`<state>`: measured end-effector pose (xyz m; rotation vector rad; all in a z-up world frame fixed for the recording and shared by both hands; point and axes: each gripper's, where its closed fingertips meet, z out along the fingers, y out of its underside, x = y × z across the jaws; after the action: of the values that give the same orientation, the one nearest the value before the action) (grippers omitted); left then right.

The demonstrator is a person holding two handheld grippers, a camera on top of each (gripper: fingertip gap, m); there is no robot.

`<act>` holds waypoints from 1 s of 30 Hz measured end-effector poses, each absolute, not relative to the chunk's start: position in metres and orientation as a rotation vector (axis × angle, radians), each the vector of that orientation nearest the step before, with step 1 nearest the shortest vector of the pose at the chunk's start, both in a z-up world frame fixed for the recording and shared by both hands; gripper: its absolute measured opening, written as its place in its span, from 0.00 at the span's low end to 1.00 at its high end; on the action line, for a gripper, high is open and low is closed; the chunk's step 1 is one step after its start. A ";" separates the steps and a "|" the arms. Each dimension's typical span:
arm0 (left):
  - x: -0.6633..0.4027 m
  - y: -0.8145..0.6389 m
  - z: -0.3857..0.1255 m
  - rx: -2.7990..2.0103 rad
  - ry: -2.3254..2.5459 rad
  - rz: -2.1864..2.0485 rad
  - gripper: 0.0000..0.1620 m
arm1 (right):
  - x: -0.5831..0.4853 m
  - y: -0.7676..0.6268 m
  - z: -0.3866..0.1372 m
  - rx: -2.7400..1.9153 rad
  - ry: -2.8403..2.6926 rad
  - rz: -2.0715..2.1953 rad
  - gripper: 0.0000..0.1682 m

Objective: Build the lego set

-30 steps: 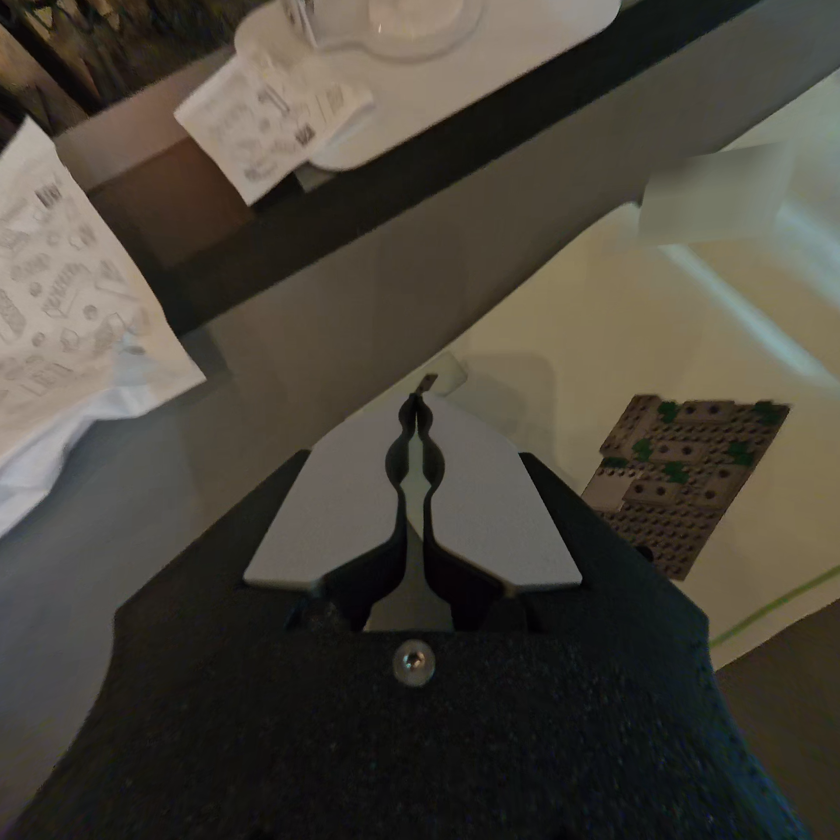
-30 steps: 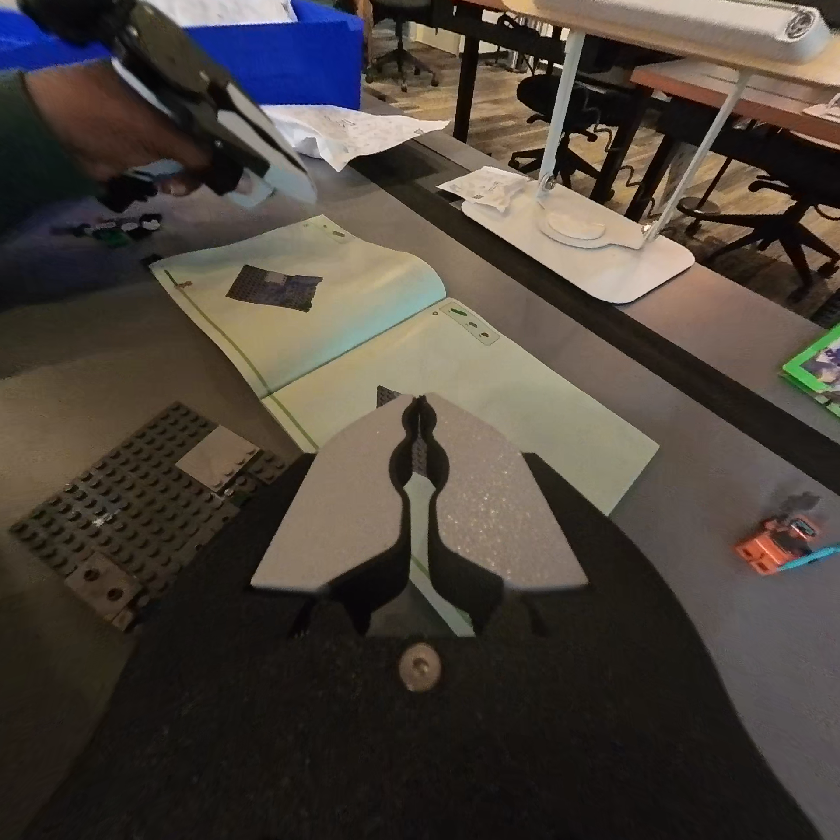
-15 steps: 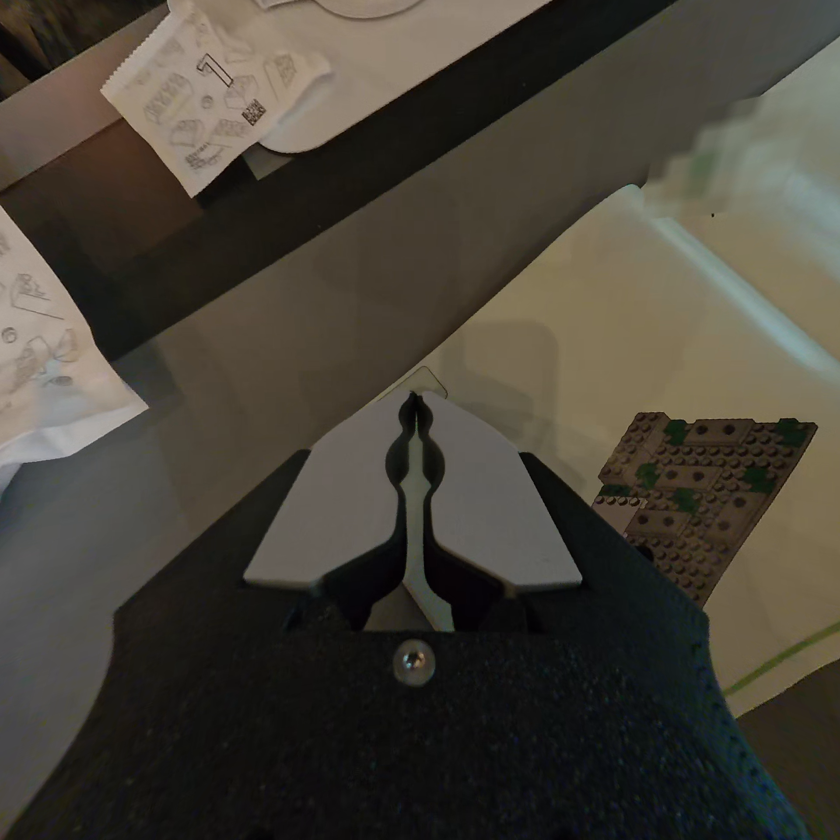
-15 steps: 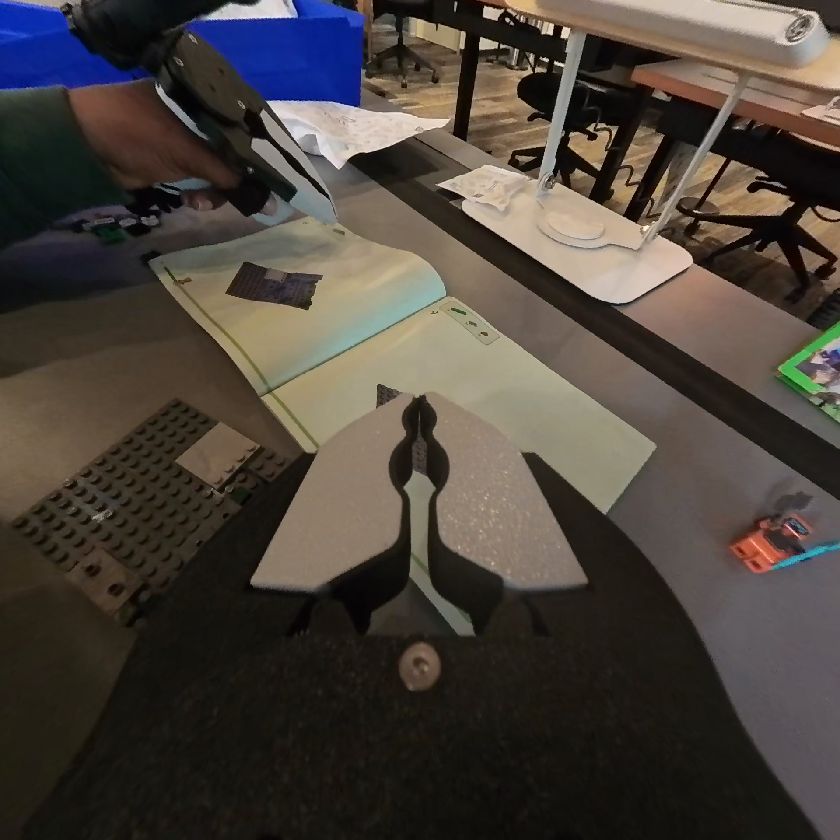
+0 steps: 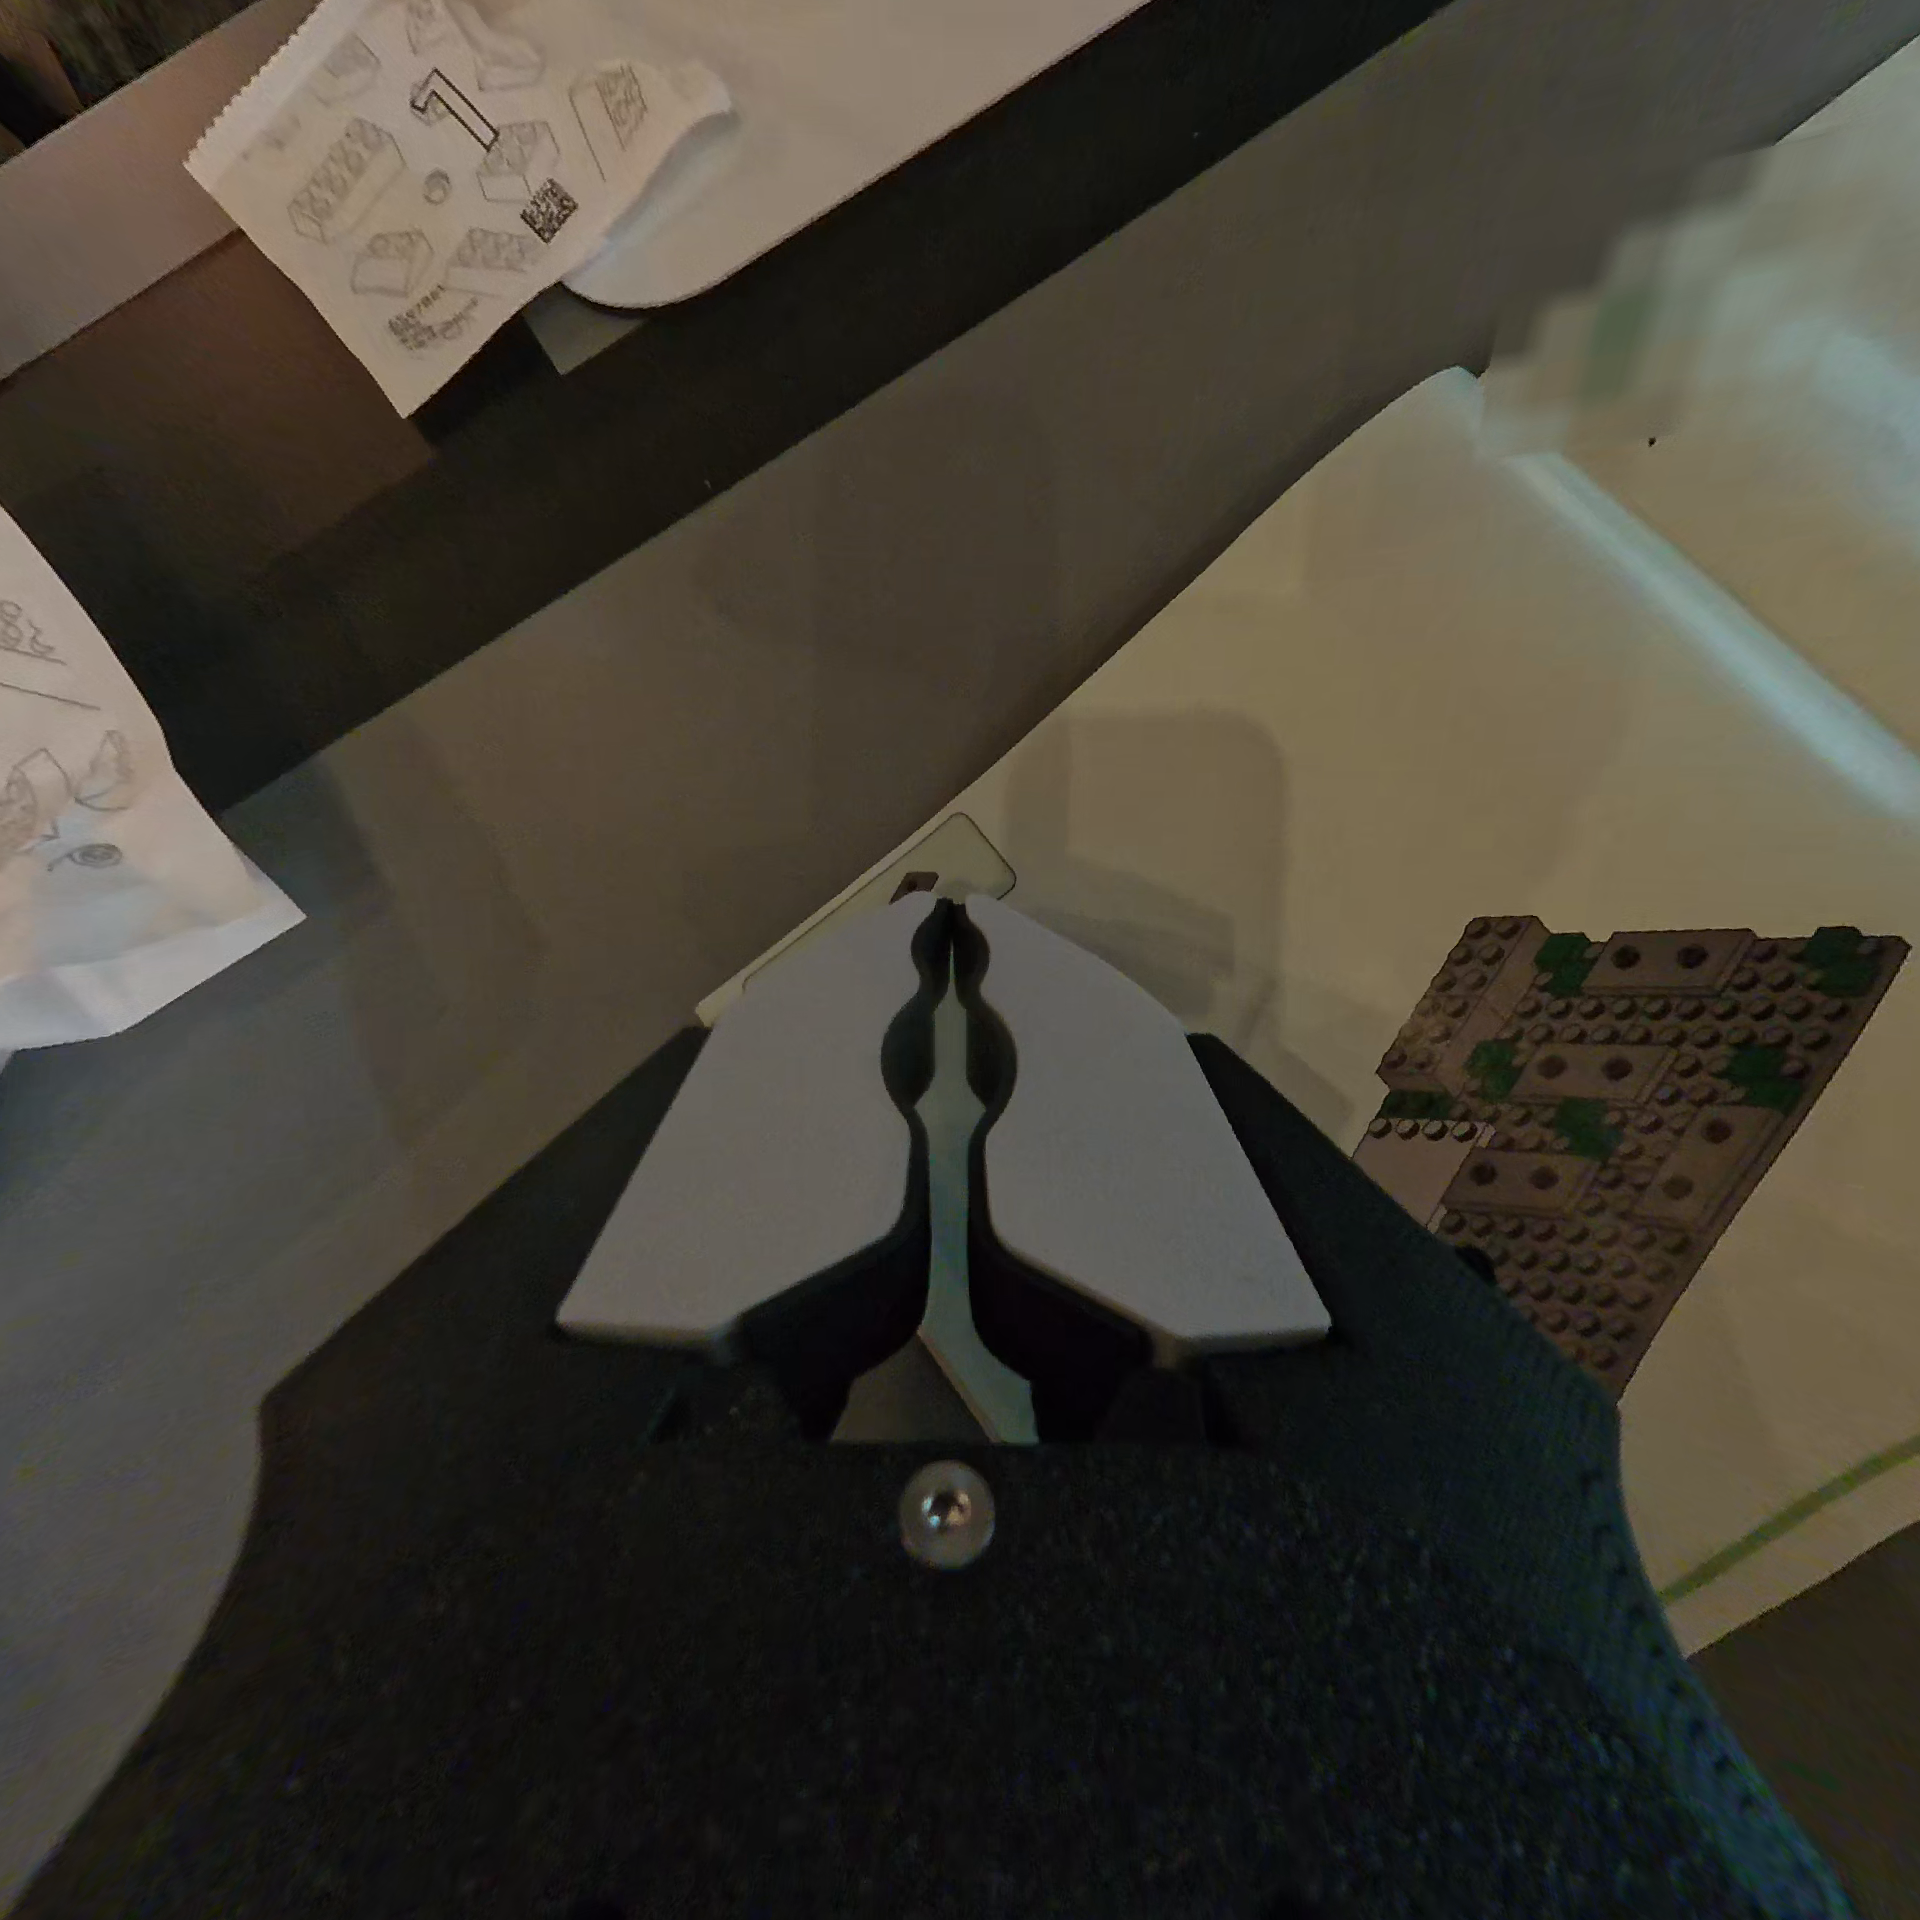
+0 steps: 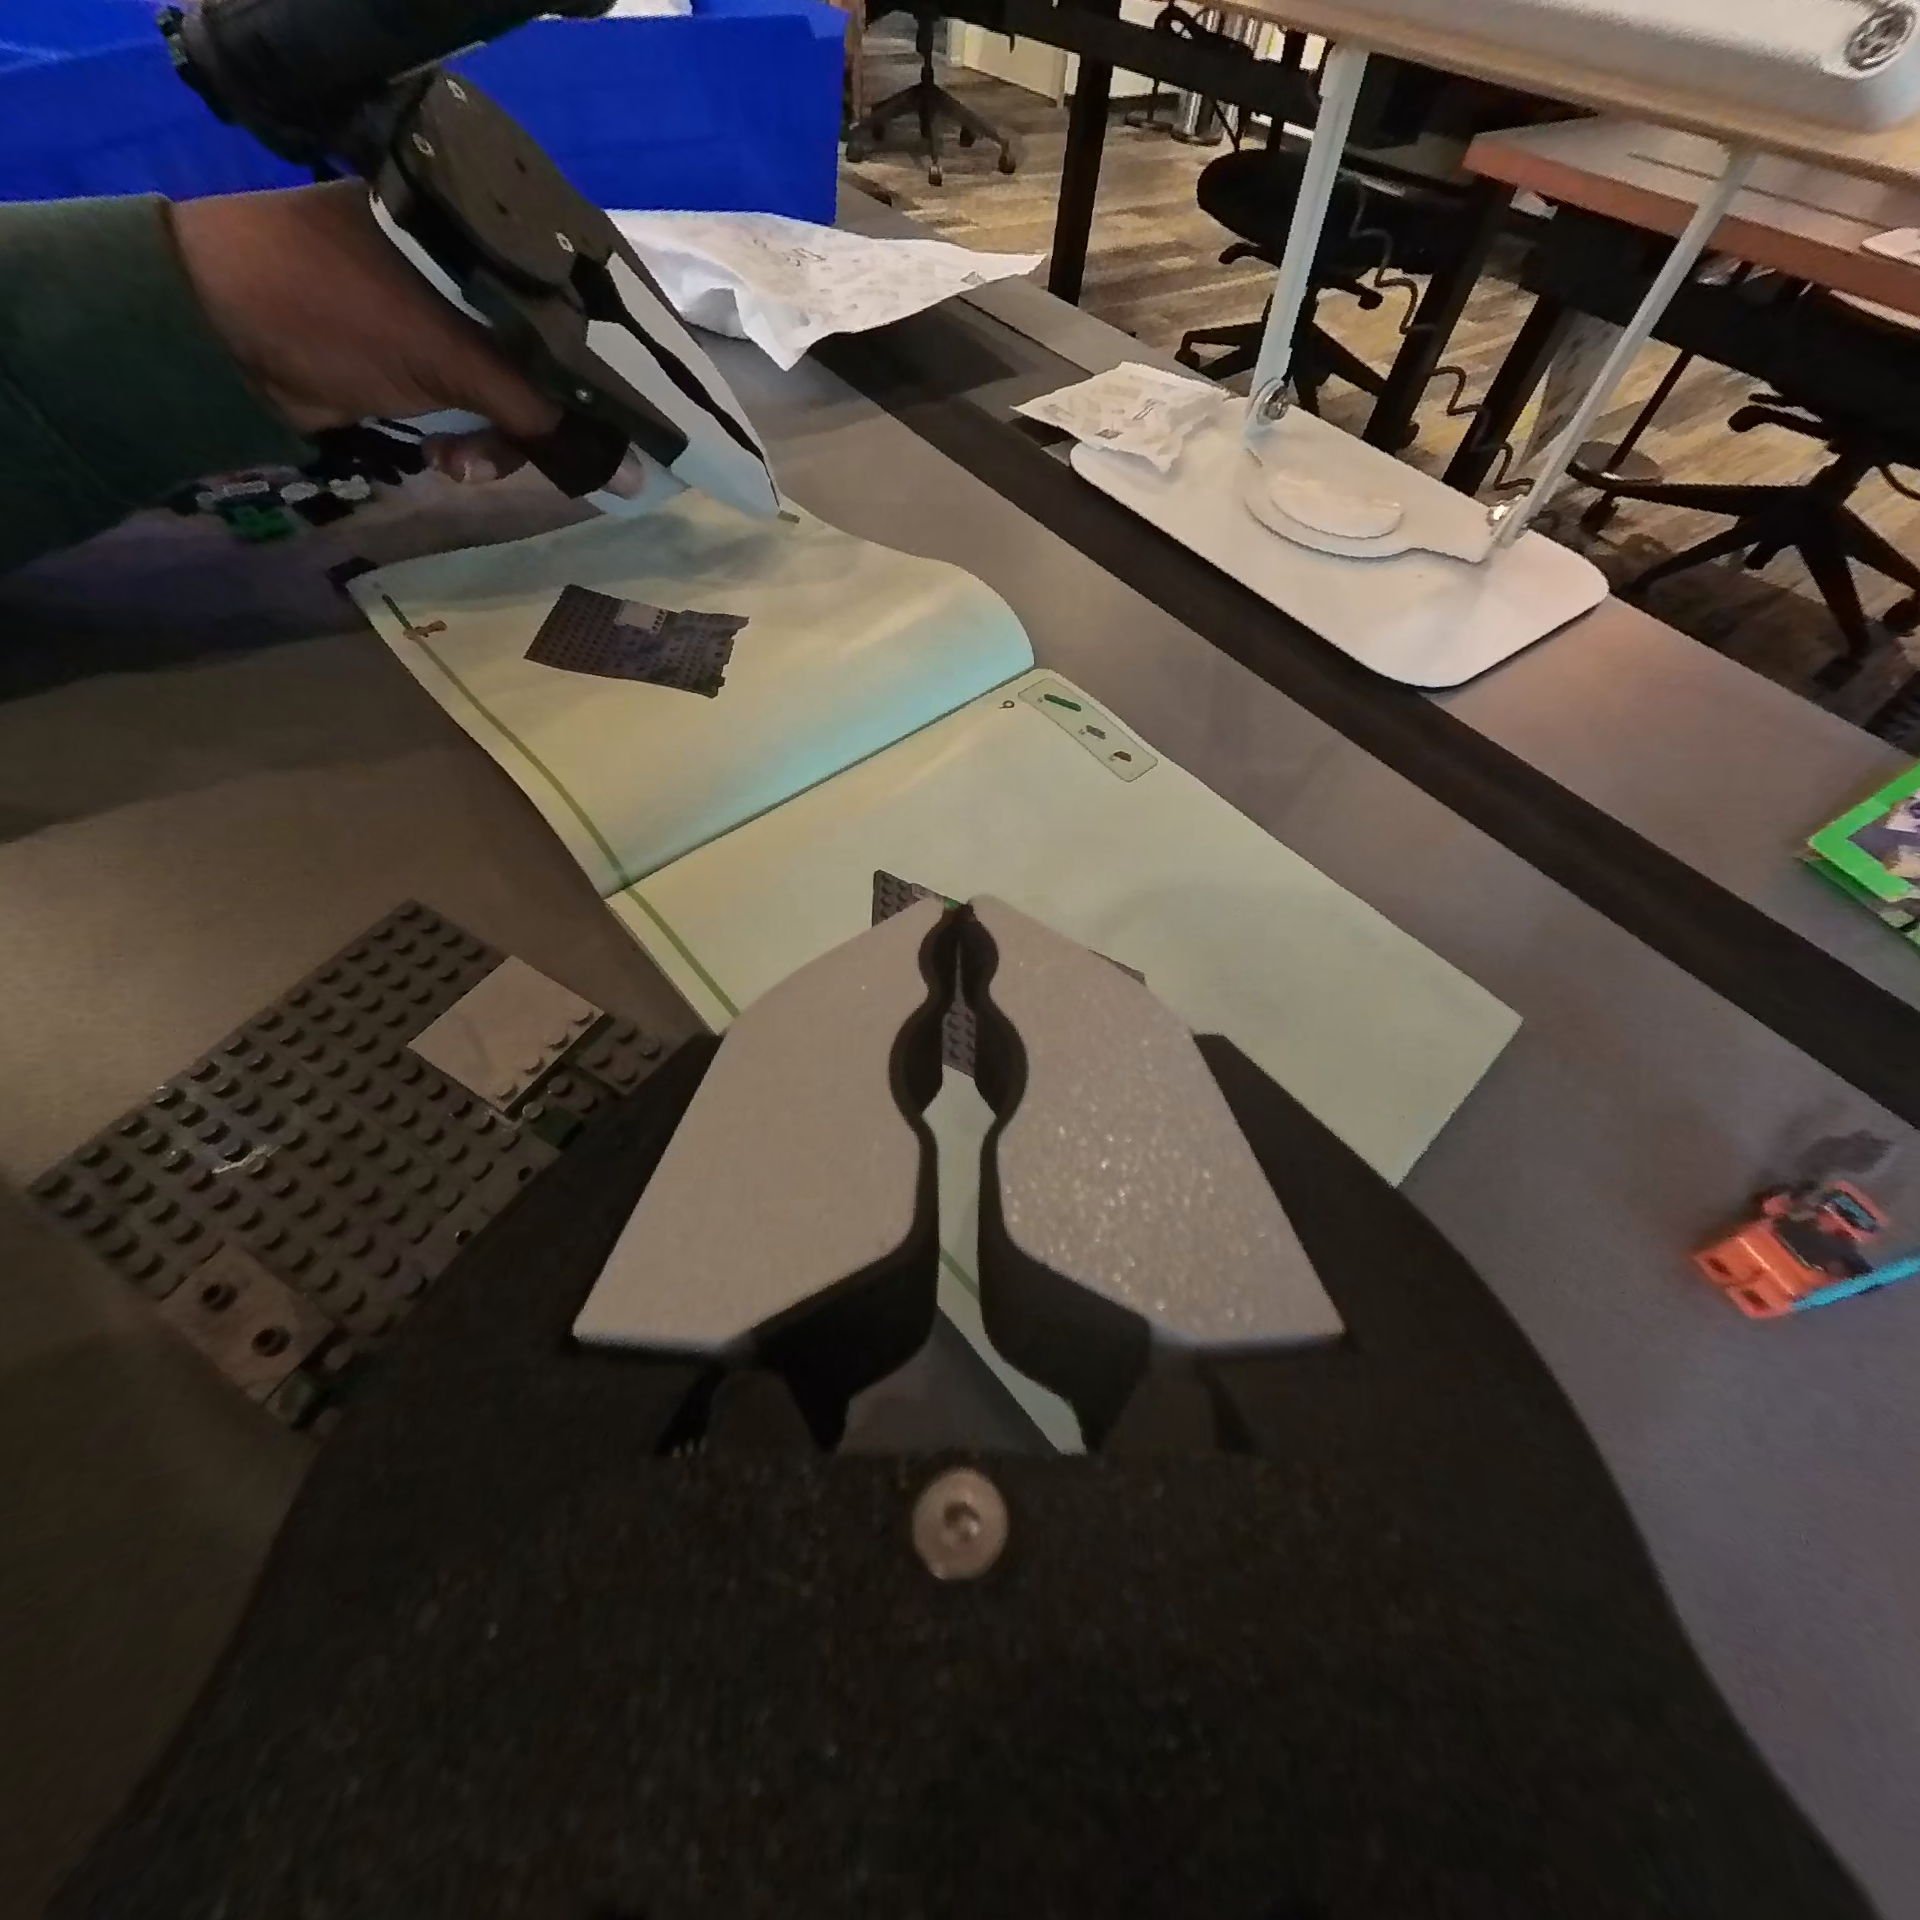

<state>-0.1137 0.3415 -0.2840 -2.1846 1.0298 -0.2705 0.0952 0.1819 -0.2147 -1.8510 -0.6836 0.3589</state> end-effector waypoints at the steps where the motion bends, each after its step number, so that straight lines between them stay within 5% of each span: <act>1: -0.114 0.341 -0.284 -2.184 1.031 -0.270 0.00 | 0.095 0.182 -0.215 -1.852 -0.684 0.360 0.00; 30: -0.132 0.242 -0.240 -2.071 1.012 -0.418 0.00 | 0.092 0.180 -0.213 -1.846 -0.706 0.334 0.00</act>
<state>-0.1317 0.2419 -0.2405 -2.0706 1.0116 -0.4180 0.0921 0.1802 -0.2134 -1.8460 -0.7055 0.3341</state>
